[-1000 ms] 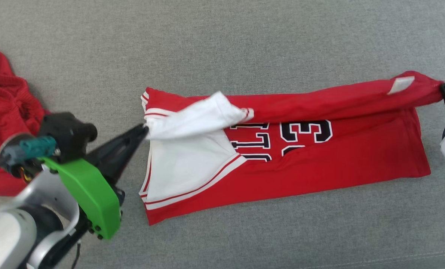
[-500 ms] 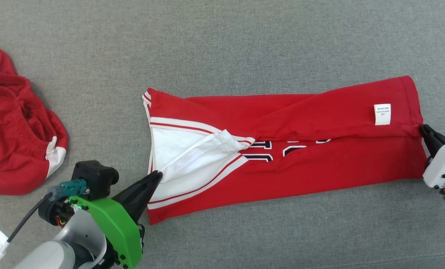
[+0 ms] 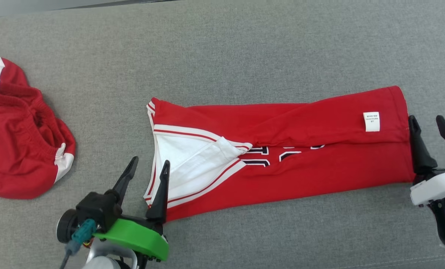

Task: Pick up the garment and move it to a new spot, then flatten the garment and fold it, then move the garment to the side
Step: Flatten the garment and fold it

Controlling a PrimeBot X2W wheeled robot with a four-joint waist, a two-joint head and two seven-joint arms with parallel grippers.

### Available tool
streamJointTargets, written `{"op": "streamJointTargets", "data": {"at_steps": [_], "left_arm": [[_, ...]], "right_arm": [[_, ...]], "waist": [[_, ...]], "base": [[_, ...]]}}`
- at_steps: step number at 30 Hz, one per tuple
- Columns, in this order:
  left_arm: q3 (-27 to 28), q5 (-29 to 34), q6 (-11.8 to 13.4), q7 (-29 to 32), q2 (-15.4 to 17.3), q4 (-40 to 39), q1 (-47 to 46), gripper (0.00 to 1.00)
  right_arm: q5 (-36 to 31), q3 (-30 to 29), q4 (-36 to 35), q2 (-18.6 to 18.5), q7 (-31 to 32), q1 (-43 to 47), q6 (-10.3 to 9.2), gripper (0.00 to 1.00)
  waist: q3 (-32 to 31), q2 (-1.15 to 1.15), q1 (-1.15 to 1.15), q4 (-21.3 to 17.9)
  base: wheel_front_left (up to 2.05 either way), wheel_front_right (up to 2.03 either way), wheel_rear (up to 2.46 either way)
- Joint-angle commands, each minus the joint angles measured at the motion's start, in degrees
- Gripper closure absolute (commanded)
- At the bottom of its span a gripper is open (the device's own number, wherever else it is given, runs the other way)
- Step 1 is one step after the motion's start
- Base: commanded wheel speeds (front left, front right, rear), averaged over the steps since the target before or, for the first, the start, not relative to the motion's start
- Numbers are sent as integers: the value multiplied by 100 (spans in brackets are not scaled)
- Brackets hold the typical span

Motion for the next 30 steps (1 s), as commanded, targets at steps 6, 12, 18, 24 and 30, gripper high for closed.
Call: {"op": "streamJointTargets", "data": {"at_steps": [6, 12, 18, 24, 30], "left_arm": [[348, 699, 331, -688, -618, 549, 310, 0], [1324, 1759, 51, -686, -1413, 177, 931, 0], [1809, 2517, -485, -688, -1877, 87, 1503, 0], [1815, 3149, -638, -688, -2070, 30, 1732, 0], [1668, 3367, -723, -688, -2194, 31, 1729, 0]], "right_arm": [[-572, 366, 481, 71, -852, -45, -8, 0], [-1134, 126, 365, 530, -873, 255, -9, 0], [-956, 52, 807, 829, -874, 578, -9, 0], [-427, 119, 1805, 622, -849, 401, -9, 0], [120, -106, 2800, 252, -419, -118, -7, 0]], "waist": [[-344, 0, 0, 32], [-760, 0, 0, 124], [-1177, 0, 0, 293], [-1362, 0, 0, 536], [-1282, 0, 0, 823]], "base": [[0, 0, 0], [0, 0, 0], [0, 0, 0], [0, 0, 0], [0, 0, 0]]}}
